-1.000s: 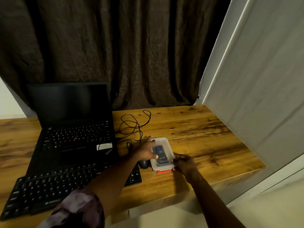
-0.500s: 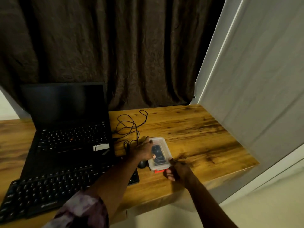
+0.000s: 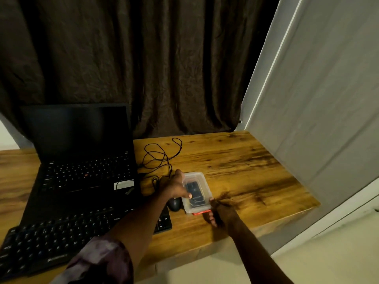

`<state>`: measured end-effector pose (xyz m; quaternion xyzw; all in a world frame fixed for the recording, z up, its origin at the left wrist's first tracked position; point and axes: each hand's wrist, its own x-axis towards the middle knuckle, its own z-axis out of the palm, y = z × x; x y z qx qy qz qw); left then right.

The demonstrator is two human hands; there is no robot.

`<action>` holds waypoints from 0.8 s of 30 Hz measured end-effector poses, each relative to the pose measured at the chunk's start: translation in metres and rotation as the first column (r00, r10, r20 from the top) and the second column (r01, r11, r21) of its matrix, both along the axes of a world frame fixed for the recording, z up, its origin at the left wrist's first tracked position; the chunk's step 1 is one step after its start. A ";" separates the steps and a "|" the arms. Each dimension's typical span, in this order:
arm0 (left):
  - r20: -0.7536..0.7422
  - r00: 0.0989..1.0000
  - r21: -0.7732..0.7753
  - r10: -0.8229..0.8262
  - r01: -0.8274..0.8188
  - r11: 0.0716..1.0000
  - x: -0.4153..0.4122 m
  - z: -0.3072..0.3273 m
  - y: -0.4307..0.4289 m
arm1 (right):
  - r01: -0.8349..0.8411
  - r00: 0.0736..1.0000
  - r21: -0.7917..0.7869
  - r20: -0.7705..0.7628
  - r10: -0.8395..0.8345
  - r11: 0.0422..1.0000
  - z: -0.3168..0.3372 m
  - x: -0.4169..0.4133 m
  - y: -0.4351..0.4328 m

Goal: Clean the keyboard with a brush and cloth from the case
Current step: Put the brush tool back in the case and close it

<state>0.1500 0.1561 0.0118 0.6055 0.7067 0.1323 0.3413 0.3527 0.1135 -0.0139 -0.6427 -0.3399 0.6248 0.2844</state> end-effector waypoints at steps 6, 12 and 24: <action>0.057 0.998 -0.048 0.041 -0.038 0.998 -0.002 -0.006 0.005 | -0.001 1.000 -0.019 -0.005 0.001 1.000 0.017 -0.004 -0.010; 0.049 0.999 -0.080 0.009 -0.005 0.997 0.002 -0.007 0.011 | -0.263 0.951 0.354 0.253 0.180 0.897 0.039 -0.005 -0.037; -0.068 0.998 -0.081 -0.002 -0.004 0.997 0.000 -0.011 0.018 | -0.652 0.538 0.198 0.800 0.263 0.732 0.009 0.010 0.000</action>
